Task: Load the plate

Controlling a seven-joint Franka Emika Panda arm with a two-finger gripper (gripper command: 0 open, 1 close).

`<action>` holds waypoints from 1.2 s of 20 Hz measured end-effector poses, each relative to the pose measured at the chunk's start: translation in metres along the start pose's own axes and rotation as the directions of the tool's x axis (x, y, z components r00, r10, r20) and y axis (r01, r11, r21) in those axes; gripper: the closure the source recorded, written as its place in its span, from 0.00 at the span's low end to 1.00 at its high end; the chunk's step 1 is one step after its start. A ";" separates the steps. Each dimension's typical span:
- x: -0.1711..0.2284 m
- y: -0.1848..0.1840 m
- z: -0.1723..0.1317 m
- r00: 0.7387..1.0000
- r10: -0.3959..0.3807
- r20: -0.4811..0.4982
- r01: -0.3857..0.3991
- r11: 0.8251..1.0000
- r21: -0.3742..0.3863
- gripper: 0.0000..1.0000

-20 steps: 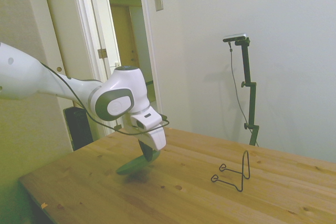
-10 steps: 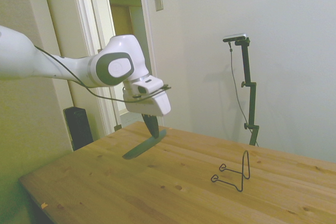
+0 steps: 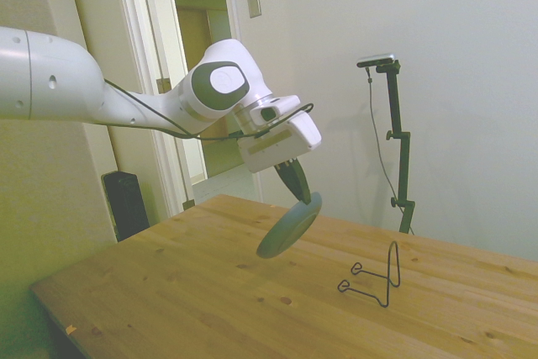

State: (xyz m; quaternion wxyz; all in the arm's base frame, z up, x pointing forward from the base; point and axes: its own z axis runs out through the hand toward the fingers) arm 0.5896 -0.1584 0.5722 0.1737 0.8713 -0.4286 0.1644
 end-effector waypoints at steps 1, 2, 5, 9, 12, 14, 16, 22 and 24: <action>0.006 0.001 0.002 1.000 0.000 -0.013 0.000 1.000 -0.012 1.00; 0.012 0.002 0.004 1.000 0.000 -0.025 0.000 1.000 -0.023 1.00; 0.031 0.005 0.014 0.998 -0.004 -0.059 0.001 0.998 -0.062 1.00; 0.054 0.007 0.029 0.994 -0.008 -0.106 -0.004 0.993 -0.120 1.00; 0.072 0.013 0.046 0.993 -0.009 -0.119 -0.009 0.988 -0.155 1.00; 0.081 0.017 0.059 0.992 -0.014 -0.124 -0.007 0.985 -0.172 1.00; 0.088 0.018 0.070 0.990 -0.024 -0.142 -0.003 0.982 -0.187 1.00; 0.087 0.003 0.089 0.987 -0.050 -0.151 0.019 0.980 -0.199 1.00; 0.083 -0.002 0.090 0.986 -0.059 -0.155 0.027 0.979 -0.201 1.00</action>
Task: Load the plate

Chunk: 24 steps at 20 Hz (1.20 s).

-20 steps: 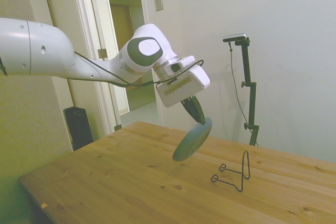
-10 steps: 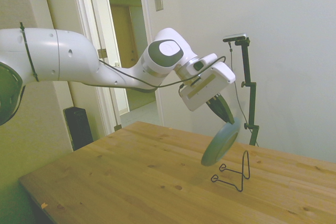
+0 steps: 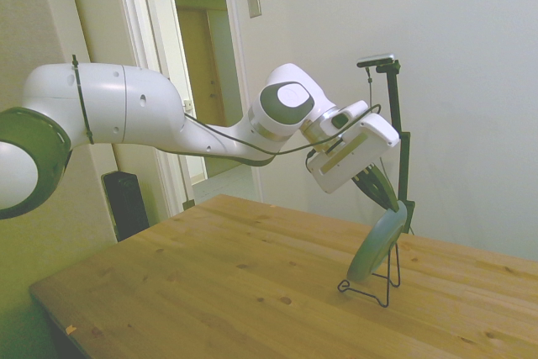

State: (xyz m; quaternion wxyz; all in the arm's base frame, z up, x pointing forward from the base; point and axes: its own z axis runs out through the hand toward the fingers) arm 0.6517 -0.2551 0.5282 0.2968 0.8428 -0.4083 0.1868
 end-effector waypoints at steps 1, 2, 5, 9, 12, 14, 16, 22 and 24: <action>-0.002 -0.002 0.000 1.000 -0.002 -0.001 0.002 1.000 -0.001 1.00; -0.003 -0.005 0.000 1.000 -0.005 -0.005 0.005 1.000 -0.003 1.00; -0.010 -0.010 0.005 1.000 -0.006 -0.009 0.006 1.000 -0.014 1.00; -0.019 -0.016 0.014 1.000 -0.006 -0.003 0.006 1.000 -0.018 1.00; -0.020 -0.018 0.014 1.000 -0.002 -0.008 0.002 1.000 -0.011 1.00; -0.020 -0.018 0.013 1.000 0.003 -0.010 -0.003 1.000 -0.009 0.00; -0.020 -0.018 0.013 1.000 0.004 -0.010 -0.004 1.000 -0.009 0.00; -0.021 -0.019 0.015 1.000 0.003 -0.011 -0.003 1.000 -0.006 0.00; -0.021 -0.019 0.015 1.000 0.003 -0.010 -0.003 1.000 -0.006 0.00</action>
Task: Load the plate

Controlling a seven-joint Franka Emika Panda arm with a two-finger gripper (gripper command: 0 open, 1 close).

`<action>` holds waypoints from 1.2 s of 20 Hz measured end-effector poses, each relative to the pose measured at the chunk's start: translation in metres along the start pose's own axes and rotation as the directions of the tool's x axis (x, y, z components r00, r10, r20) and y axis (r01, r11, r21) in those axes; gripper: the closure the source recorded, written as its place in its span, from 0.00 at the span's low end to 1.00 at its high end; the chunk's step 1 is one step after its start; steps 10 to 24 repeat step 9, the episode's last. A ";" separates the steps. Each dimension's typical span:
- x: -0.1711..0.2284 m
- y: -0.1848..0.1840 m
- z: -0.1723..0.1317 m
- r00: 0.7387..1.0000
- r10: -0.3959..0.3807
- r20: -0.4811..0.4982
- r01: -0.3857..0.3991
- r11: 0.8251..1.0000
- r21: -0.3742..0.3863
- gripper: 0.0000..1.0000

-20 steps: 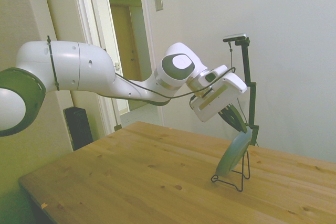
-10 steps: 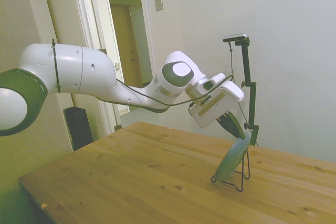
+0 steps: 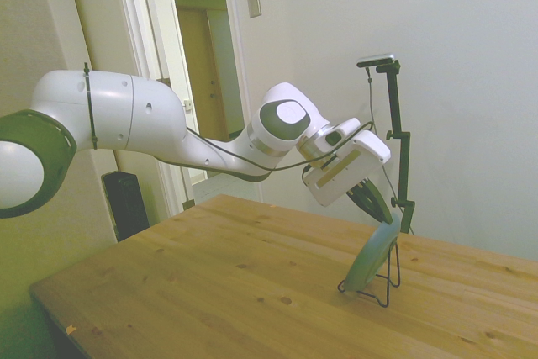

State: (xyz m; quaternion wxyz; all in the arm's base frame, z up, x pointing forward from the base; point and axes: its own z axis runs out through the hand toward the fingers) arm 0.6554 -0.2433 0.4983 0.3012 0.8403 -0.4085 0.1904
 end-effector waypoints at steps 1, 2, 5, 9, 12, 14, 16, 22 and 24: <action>0.000 0.000 0.000 1.000 0.000 0.000 0.000 1.000 0.000 0.00; 0.000 0.000 0.000 1.000 0.000 -0.001 0.000 1.000 0.001 0.00; 0.000 0.000 -0.001 1.000 0.000 -0.002 0.000 1.000 0.003 0.00; 0.000 -0.001 -0.014 1.000 0.014 0.008 -0.014 0.999 0.034 0.00; 0.000 -0.001 -0.014 1.000 0.014 0.008 -0.014 0.999 0.034 0.00; 0.000 -0.001 -0.014 1.000 0.014 0.008 -0.014 0.999 0.034 0.00; 0.000 -0.001 -0.014 1.000 0.014 0.008 -0.014 0.999 0.034 0.00; 0.000 -0.001 -0.014 1.000 0.014 0.008 -0.014 0.999 0.034 0.00; 0.000 -0.001 -0.014 1.000 0.014 0.008 -0.014 0.999 0.034 0.00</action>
